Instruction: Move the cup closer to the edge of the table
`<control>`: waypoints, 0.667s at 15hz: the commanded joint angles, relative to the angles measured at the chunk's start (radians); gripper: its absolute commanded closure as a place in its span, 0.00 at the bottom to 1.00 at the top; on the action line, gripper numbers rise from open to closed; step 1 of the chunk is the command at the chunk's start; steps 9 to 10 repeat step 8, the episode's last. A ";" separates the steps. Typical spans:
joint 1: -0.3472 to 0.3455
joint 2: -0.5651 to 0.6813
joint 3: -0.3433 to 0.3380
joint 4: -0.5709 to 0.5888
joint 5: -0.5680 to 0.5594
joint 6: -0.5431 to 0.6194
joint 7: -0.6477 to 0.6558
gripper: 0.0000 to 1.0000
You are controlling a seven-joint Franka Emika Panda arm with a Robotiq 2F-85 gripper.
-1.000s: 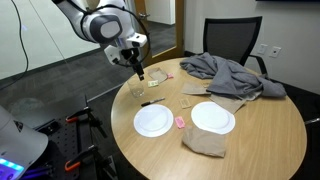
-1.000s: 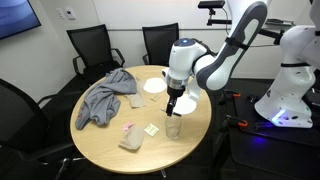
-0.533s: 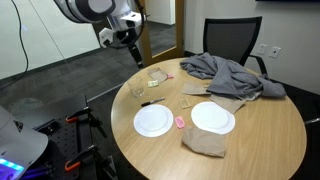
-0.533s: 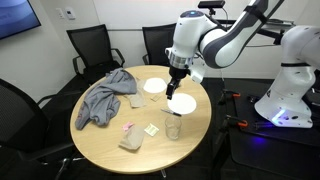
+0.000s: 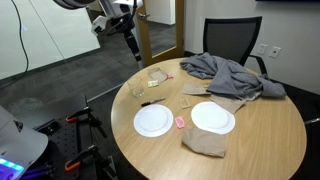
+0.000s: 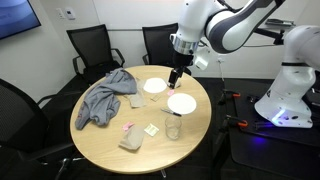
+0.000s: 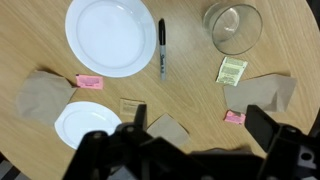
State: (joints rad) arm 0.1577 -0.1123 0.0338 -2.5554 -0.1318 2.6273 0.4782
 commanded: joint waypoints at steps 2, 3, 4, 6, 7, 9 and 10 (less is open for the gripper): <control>-0.049 -0.014 0.049 -0.009 0.017 -0.006 -0.011 0.00; -0.052 -0.018 0.052 -0.012 0.021 -0.006 -0.011 0.00; -0.052 -0.019 0.054 -0.015 0.022 -0.006 -0.011 0.00; -0.052 -0.021 0.056 -0.019 0.024 -0.006 -0.011 0.00; -0.053 -0.021 0.056 -0.020 0.024 -0.006 -0.011 0.00; -0.053 -0.022 0.056 -0.021 0.024 -0.006 -0.011 0.00; -0.053 -0.022 0.056 -0.021 0.024 -0.006 -0.011 0.00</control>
